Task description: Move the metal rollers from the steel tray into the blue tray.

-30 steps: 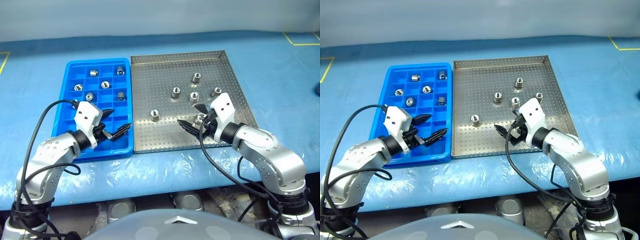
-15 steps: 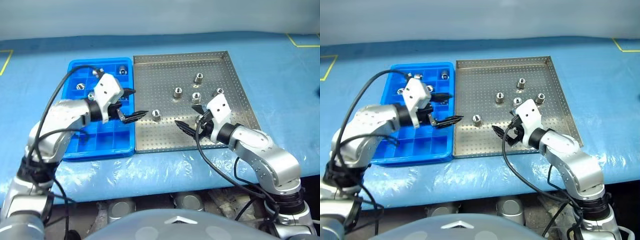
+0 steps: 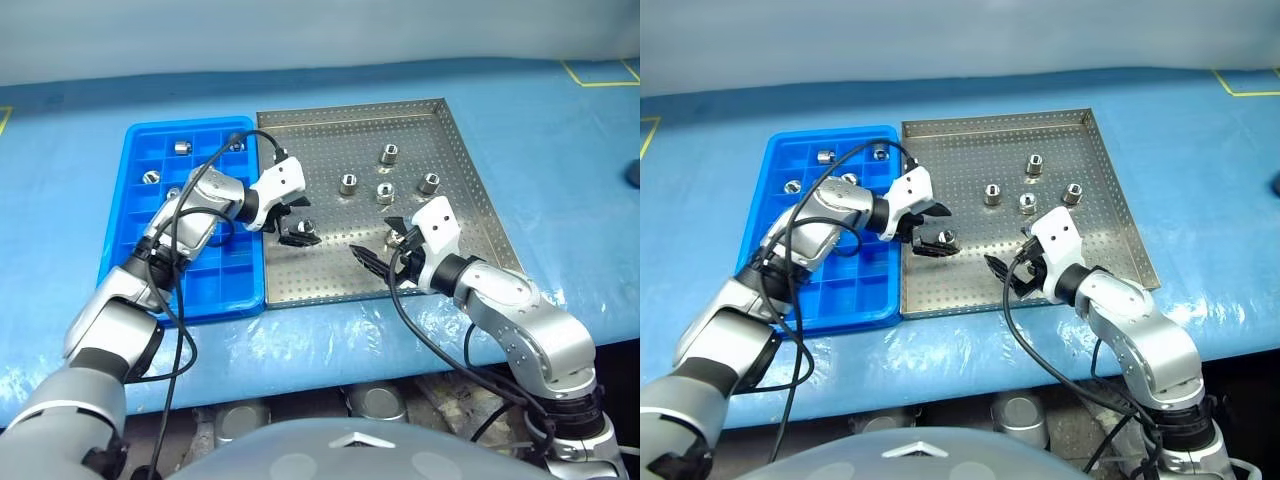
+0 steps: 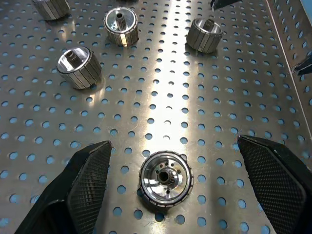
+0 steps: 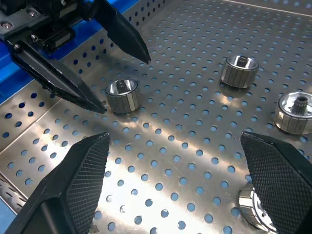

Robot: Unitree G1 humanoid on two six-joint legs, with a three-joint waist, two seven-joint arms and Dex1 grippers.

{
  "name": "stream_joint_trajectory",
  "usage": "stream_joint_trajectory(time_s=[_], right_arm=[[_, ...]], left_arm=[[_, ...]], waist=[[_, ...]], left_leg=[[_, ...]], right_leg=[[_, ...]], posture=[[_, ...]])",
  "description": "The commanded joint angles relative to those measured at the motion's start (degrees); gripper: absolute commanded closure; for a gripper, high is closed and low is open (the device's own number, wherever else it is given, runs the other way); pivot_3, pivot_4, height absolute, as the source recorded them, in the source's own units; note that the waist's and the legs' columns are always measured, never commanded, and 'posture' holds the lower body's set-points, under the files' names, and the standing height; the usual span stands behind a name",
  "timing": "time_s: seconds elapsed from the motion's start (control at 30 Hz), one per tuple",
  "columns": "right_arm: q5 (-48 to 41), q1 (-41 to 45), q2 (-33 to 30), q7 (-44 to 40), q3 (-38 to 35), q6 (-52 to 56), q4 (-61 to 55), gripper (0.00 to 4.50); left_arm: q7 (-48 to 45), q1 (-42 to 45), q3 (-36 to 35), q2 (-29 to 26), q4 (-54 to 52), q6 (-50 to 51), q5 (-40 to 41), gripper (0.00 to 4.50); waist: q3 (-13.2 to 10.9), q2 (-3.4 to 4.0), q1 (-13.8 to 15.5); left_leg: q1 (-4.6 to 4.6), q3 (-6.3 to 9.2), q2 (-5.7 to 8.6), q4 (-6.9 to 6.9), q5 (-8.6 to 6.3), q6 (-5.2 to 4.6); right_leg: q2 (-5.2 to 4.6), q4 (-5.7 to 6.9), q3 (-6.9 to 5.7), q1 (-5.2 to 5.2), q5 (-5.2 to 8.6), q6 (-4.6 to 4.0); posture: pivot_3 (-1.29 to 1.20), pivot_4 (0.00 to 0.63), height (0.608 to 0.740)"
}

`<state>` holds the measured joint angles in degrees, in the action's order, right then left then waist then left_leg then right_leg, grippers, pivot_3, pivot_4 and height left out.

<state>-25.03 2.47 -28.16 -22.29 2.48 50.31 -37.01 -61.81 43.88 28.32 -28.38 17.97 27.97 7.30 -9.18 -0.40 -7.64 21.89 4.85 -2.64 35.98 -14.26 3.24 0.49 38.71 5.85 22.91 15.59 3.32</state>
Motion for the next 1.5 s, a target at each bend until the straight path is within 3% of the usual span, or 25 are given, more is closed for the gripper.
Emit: stream_joint_trajectory(time_s=[0.03, 0.1, 0.4, 0.53, 0.7, 0.97, 1.2, 1.5], right_arm=[[-0.28, -0.43, 0.44, 0.74, -1.74, -1.08, -3.05, 0.01], [-0.32, -0.61, 0.53, 1.00, -1.86, -0.97, -3.35, 0.01], [-0.65, 0.40, 1.49, 1.49, -2.47, -1.45, -3.13, 0.00], [-0.56, 2.63, 2.04, 0.94, -1.02, -1.68, -2.28, 0.00], [0.72, 7.40, 5.30, 1.07, 4.69, -2.60, -0.49, 0.00], [3.33, 14.07, 10.63, -1.96, 15.11, -6.92, 4.71, 0.00], [4.51, 18.89, 13.05, -7.40, 21.60, -10.40, 8.53, 0.00], [7.03, 18.45, 13.55, -7.98, 22.52, -12.88, 9.50, 0.00]], left_arm=[[-0.73, 1.63, 1.30, 0.99, 2.72, -2.91, -3.83, 0.00], [-0.79, 1.75, 2.04, 1.49, 4.50, -4.34, -5.90, 0.00], [-4.46, 0.42, 2.68, -0.11, 1.35, -5.29, -9.59, 2.81], [-1.22, -2.76, -5.52, 0.02, -7.37, -2.33, -4.49, 2.81], [12.55, -14.33, -22.38, 4.05, -25.65, 5.08, 3.63, 2.81], [38.17, -34.22, -40.12, 12.83, -45.95, 9.15, 1.71, 2.81], [51.04, -40.33, -46.79, 16.40, -47.51, 5.33, -1.63, 2.81], [57.54, -39.04, -47.84, 15.93, -36.52, 2.76, -3.67, 2.81]], waist=[[0.00, 0.00, -0.20], [0.00, 0.00, -0.48], [0.00, 0.00, -1.11], [-0.02, 0.03, -1.27], [-0.01, 0.06, -0.91], [0.00, 0.06, 0.63], [0.01, 0.03, 3.30], [0.02, 0.02, 3.95]], left_leg=[[0.00, 0.00, 0.00, 0.01, 0.00, 0.00], [0.00, 0.00, 0.00, 0.02, 0.00, 0.00], [-0.03, 0.00, -0.01, 0.03, 0.00, -0.01], [-0.03, 0.00, -0.02, 0.02, 0.00, -0.02], [-0.03, 0.02, -0.04, 0.06, 0.00, -0.01], [-0.09, 0.05, -0.04, 0.13, 0.03, 0.03], [-0.16, 0.09, -0.02, 0.17, 0.05, 0.08], [-0.16, 0.11, -0.01, 0.15, 0.07, 0.11]], right_leg=[[0.01, 0.00, 0.00, 0.00, 0.00, 0.00], [0.01, 0.01, 0.00, 0.00, 0.00, 0.00], [0.03, 0.08, 0.05, 0.00, 0.00, 0.01], [0.04, 0.09, 0.06, 0.00, 0.00, 0.01], [0.02, 0.11, 0.04, 0.00, 0.00, 0.02], [-0.01, 0.21, 0.01, -0.04, -0.04, -0.01], [-0.02, 0.20, -0.05, -0.12, -0.09, 0.02], [-0.05, 0.17, -0.11, -0.13, -0.20, -0.17]], posture=[[-0.18, 0.150, 0.740], [-0.19, 0.150, 0.740], [-0.16, 0.150, 0.740], [-0.13, 0.150, 0.740], [-0.12, 0.150, 0.740], [-0.05, 0.150, 0.740], [0.00, 0.150, 0.740], [-0.02, 0.150, 0.740]])
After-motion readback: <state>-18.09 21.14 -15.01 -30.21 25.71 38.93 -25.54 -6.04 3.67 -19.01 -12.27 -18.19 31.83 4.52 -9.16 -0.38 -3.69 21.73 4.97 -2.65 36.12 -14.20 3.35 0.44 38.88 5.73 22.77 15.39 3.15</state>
